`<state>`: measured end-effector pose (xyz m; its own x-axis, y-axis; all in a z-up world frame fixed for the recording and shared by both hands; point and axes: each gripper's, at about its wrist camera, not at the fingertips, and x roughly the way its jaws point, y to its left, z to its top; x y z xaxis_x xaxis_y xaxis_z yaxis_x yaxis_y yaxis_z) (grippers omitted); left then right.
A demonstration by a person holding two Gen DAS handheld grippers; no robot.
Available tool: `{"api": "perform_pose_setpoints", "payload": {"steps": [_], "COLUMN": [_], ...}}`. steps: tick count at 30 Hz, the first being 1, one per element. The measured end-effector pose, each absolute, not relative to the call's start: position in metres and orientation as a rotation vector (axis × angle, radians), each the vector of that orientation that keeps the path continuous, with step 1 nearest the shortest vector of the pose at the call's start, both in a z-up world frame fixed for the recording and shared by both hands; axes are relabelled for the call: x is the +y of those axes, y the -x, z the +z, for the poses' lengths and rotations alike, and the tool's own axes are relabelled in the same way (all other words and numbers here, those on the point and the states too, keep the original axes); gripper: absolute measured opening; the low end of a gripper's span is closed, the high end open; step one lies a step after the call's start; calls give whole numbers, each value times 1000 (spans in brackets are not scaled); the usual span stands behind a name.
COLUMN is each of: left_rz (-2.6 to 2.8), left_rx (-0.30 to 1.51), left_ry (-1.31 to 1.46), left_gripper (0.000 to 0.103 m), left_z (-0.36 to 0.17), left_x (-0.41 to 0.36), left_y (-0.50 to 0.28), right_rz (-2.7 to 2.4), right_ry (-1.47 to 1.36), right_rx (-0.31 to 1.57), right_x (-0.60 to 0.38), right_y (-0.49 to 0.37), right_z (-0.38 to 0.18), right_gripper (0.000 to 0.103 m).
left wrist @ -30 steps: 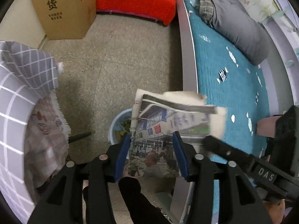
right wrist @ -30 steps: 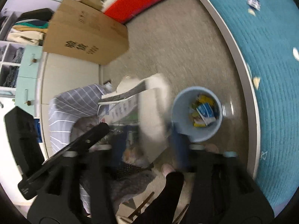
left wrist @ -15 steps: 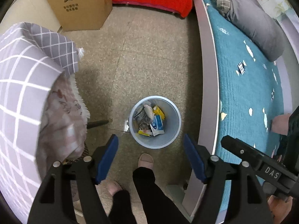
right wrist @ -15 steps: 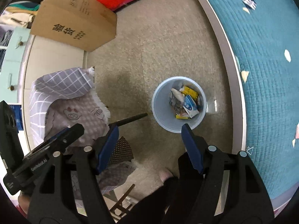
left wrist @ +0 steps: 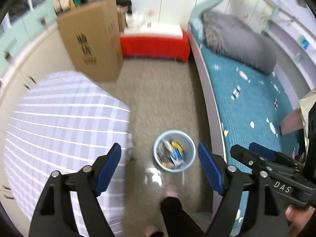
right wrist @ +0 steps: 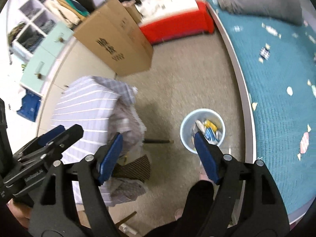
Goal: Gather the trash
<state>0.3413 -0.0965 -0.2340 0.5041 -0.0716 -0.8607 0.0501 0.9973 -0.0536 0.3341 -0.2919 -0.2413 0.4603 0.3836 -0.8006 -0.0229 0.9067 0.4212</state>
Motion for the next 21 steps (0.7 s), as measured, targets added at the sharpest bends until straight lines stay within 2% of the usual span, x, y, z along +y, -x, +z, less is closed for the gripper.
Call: {"api": "perform_pose_setpoints", "payload": {"steps": [6, 11, 15, 21], "left_rz": [-38, -11, -3, 37], "left_rx": [839, 748, 704, 615], "left_ry": [5, -8, 7, 26], "left_gripper": [86, 88, 88, 89], "left_z": [-144, -92, -65, -37], "left_x": [-68, -61, -64, -80], "left_y": [-246, -184, -146, -96], "right_rz": [270, 265, 248, 275], "right_ry": [-295, -243, -190, -118], "right_rx": [854, 763, 676, 563], "right_x": [-265, -261, -267, -283], "right_y": [-240, -184, -143, -97], "right_z": [-150, -102, -68, -44], "right_gripper": [81, 84, 92, 94]}}
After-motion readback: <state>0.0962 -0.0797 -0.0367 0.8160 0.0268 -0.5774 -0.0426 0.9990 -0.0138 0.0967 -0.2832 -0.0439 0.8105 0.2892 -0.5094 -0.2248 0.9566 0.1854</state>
